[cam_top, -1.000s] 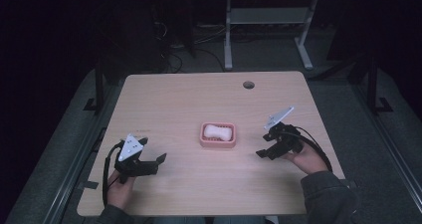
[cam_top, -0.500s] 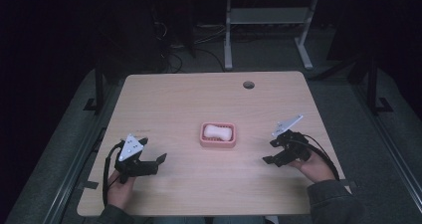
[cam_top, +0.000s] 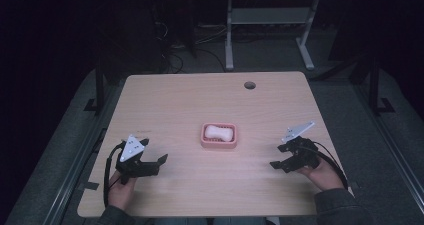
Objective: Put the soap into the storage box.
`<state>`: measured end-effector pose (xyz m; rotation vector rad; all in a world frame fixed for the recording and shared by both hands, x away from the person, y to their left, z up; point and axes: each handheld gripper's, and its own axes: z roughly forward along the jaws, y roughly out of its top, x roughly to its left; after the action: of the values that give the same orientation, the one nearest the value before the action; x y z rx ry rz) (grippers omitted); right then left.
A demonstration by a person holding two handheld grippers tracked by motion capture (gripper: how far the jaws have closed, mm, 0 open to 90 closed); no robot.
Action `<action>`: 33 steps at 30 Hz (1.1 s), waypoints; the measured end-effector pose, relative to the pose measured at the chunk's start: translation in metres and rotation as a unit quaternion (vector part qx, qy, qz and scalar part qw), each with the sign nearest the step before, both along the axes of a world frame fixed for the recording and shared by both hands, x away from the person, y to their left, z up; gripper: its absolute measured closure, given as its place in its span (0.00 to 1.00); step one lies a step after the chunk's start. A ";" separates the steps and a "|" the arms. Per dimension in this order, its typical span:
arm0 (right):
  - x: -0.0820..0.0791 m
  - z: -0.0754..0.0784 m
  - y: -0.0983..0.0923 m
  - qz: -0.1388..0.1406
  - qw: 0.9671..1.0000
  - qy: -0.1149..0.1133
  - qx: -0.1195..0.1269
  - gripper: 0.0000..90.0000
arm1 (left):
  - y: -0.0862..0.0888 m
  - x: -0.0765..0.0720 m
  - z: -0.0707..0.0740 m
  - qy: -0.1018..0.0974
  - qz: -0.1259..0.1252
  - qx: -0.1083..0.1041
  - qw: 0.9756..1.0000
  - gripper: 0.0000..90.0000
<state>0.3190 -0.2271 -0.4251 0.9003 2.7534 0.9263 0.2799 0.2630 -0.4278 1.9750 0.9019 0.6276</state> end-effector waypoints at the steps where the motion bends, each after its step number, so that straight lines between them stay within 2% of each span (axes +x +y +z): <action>1: -0.002 -0.001 -0.001 -0.002 1.000 0.002 0.001 0.32 | 0.000 0.000 0.000 0.000 0.000 0.000 1.000 0.16; 6: -0.008 -0.006 -0.005 -0.005 1.000 0.004 -0.003 0.32 | 0.000 0.000 0.000 -0.001 0.001 -0.002 1.000 0.16; 21: -0.035 -0.016 -0.022 -0.024 1.000 -0.002 0.014 0.31 | -0.001 0.001 -0.001 0.000 -0.001 0.003 1.000 0.16; 33: -0.046 -0.022 -0.030 -0.035 0.999 -0.009 0.020 0.31 | -0.003 0.000 -0.001 0.002 -0.004 0.006 1.000 0.16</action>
<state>0.2731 -0.2567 -0.4475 0.9846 2.6785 0.9760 0.2801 0.2599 -0.4291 1.9901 0.8944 0.6258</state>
